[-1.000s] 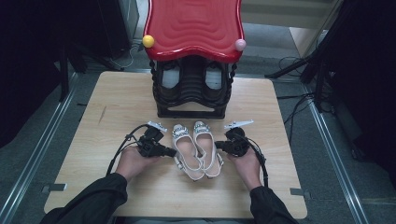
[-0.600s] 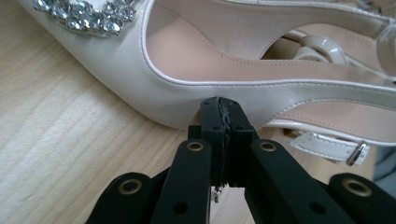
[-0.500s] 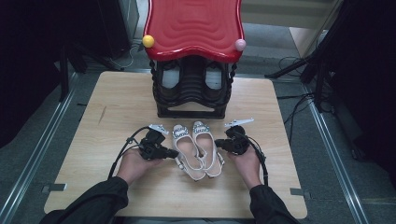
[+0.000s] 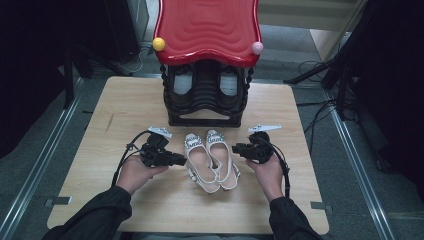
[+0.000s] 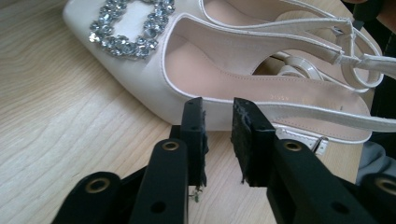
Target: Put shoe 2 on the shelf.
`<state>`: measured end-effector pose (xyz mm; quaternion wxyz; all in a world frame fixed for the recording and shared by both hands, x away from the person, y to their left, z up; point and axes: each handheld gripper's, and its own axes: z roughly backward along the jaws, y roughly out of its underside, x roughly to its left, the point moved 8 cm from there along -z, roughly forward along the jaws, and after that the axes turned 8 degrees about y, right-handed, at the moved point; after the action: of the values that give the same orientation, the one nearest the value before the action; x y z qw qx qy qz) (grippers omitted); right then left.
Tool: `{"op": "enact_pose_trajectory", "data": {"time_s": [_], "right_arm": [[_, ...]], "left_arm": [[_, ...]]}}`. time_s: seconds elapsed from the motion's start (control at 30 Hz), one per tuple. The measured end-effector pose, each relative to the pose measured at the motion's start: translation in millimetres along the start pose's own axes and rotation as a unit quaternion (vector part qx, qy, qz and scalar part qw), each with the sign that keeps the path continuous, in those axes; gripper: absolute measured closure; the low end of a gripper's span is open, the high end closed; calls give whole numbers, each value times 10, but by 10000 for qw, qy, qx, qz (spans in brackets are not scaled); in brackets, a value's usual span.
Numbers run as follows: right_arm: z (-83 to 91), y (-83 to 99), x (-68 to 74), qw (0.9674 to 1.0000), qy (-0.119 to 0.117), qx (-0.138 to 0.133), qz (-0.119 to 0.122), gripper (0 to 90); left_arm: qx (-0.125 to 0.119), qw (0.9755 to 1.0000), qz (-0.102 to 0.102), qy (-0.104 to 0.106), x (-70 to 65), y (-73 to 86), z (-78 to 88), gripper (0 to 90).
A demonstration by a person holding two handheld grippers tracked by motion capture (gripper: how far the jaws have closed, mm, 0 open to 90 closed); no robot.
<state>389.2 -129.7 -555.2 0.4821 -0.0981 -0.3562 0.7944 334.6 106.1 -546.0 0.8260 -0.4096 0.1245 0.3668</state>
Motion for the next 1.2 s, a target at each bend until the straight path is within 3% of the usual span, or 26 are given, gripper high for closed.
{"op": "enact_pose_trajectory", "data": {"time_s": [0.17, 0.33, 0.6, 0.87, 1.2], "right_arm": [[56, -24, 2, 9999, 41, -98, 18, 687], [99, -55, 71, 9999, -16, -146, 44, 668], [151, -68, 222, 9999, -77, -126, -25, 647], [159, -82, 477, 9997, -235, -39, 66, 653], [65, -138, 670, 9988, -259, 339, 244, 652]], "left_arm": [[43, 9998, -81, -201, 36, 15, 68, 672], [-28, 9998, -72, -157, 56, 5, 144, 614], [0, 9994, -183, -283, 77, 26, 242, 514], [-78, 9994, -198, -277, 94, 19, 305, 495], [-111, 9991, -216, -350, 105, 22, 319, 492]]}}
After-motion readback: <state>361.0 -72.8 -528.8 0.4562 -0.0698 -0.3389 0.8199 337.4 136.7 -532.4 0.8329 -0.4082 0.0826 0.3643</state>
